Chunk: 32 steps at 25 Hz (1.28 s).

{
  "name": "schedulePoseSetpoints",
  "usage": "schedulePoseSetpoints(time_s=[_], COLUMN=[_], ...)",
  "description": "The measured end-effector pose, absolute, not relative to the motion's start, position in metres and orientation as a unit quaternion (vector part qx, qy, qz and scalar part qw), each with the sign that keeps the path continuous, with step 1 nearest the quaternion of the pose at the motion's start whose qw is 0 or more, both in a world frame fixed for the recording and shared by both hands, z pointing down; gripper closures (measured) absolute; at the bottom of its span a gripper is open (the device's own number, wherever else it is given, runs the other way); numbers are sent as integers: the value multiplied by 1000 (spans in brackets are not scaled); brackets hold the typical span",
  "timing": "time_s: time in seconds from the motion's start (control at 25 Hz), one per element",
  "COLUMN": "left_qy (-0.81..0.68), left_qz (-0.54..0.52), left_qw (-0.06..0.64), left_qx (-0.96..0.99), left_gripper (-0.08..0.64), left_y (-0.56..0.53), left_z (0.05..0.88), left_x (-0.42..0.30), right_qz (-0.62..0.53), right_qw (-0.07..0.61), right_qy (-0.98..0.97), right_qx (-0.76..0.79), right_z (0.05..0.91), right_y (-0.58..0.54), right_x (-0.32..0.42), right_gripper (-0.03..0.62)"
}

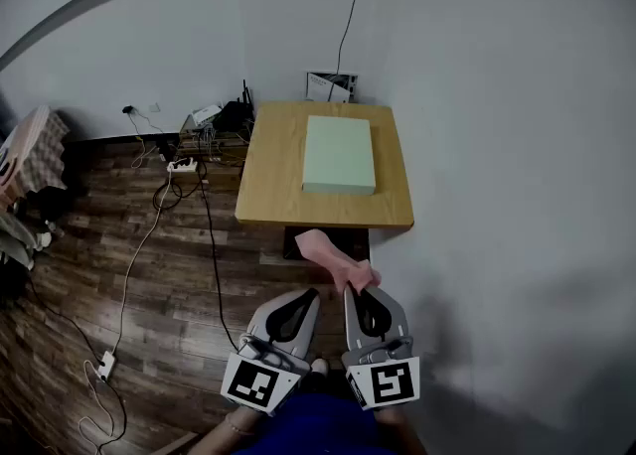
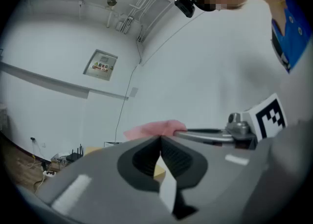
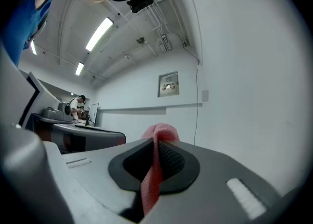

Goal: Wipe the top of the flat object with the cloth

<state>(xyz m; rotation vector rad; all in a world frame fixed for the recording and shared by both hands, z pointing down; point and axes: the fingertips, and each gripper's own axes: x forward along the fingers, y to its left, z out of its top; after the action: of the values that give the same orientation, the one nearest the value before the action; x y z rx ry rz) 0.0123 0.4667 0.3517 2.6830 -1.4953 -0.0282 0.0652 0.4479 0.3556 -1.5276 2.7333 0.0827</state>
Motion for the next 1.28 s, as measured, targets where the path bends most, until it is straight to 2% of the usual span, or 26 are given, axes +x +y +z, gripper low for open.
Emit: schedulePoseSetpoints(time_s=[0.6, 0.8, 1.16, 1.28], left_qy=[-490, -480, -440, -434], left_qz=[-32, -27, -59, -53], left_qw=[14, 40, 8, 17], left_qx=[871, 876, 896, 899], left_gripper=[557, 557, 557, 557], left_y=[461, 447, 360, 330], left_z=[338, 355, 330, 335], left_x=[19, 19, 4, -9], right_qz=[19, 35, 58, 60], right_qw=[24, 24, 27, 28], right_qy=[864, 859, 836, 826], right_qx=[-503, -510, -545, -560], right_z=[356, 354, 345, 345], right_y=[442, 425, 348, 319], right_x=[90, 87, 70, 60], right_gripper=[575, 575, 575, 575])
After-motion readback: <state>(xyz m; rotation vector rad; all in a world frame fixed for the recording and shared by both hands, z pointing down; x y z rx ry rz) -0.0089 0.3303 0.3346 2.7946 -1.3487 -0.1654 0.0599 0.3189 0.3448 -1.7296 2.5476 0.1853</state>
